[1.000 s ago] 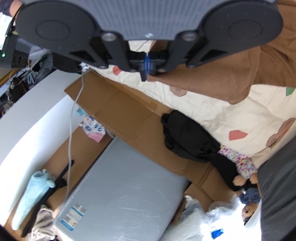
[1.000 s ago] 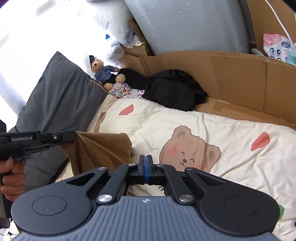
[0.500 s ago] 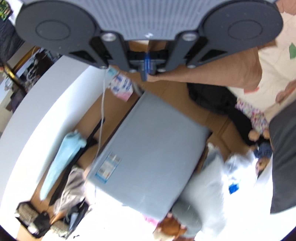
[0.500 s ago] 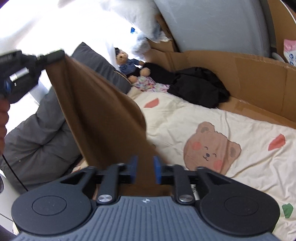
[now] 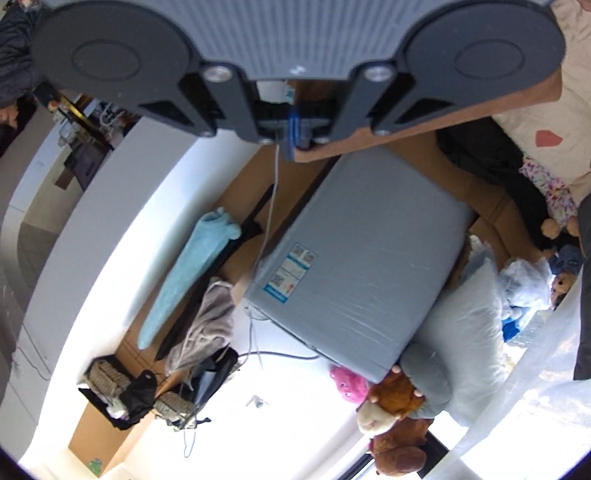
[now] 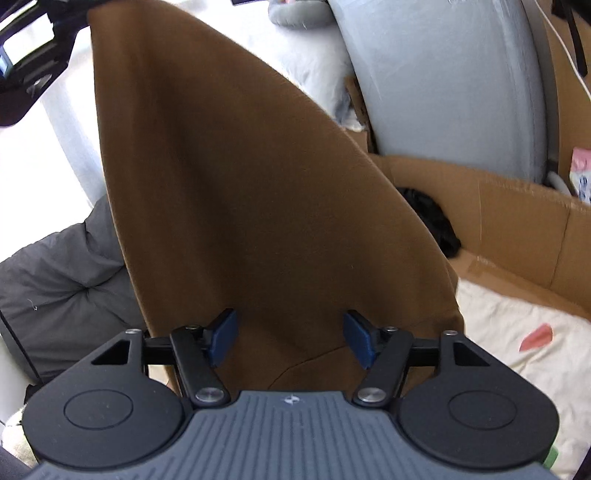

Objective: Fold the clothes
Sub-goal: 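Lift the brown garment up with both tools to hang it open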

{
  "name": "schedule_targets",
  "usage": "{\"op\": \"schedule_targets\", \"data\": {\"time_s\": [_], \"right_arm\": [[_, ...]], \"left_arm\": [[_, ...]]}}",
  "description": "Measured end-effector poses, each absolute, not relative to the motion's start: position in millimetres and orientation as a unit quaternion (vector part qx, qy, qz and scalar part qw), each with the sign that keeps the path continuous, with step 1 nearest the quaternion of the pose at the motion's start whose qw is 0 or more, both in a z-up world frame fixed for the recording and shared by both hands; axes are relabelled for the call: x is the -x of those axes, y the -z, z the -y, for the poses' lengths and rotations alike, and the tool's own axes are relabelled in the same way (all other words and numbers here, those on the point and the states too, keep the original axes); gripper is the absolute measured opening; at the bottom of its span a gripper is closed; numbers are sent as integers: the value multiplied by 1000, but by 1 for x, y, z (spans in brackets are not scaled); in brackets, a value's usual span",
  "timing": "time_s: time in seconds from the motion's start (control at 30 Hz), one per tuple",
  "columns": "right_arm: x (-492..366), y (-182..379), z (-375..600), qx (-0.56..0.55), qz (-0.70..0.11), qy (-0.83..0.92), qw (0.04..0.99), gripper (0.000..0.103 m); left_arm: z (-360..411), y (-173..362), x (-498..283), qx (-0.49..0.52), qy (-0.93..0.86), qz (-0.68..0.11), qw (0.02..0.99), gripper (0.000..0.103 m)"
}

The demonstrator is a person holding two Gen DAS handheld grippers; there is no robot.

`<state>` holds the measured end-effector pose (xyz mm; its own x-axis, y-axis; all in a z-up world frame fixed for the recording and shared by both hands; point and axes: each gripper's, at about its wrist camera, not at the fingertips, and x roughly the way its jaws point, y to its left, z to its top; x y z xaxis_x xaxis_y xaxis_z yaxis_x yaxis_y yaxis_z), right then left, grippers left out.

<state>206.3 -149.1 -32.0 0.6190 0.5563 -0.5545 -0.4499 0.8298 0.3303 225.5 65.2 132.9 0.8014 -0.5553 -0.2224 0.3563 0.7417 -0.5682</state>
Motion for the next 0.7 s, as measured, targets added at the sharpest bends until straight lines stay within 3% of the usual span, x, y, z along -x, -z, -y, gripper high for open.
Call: {"op": "schedule_targets", "data": {"time_s": [0.03, 0.13, 0.7], "right_arm": [[-207, 31, 150, -74, -337, -278, 896, 8], [-208, 25, 157, -72, -327, -273, 902, 1], [-205, -32, 207, -86, -257, -228, 935, 1]], "left_arm": [[-66, -134, -224, 258, 249, -192, 914, 0], [-71, -134, -222, 258, 243, -190, 916, 0], [-113, -126, -194, 245, 184, -196, 931, 0]]}}
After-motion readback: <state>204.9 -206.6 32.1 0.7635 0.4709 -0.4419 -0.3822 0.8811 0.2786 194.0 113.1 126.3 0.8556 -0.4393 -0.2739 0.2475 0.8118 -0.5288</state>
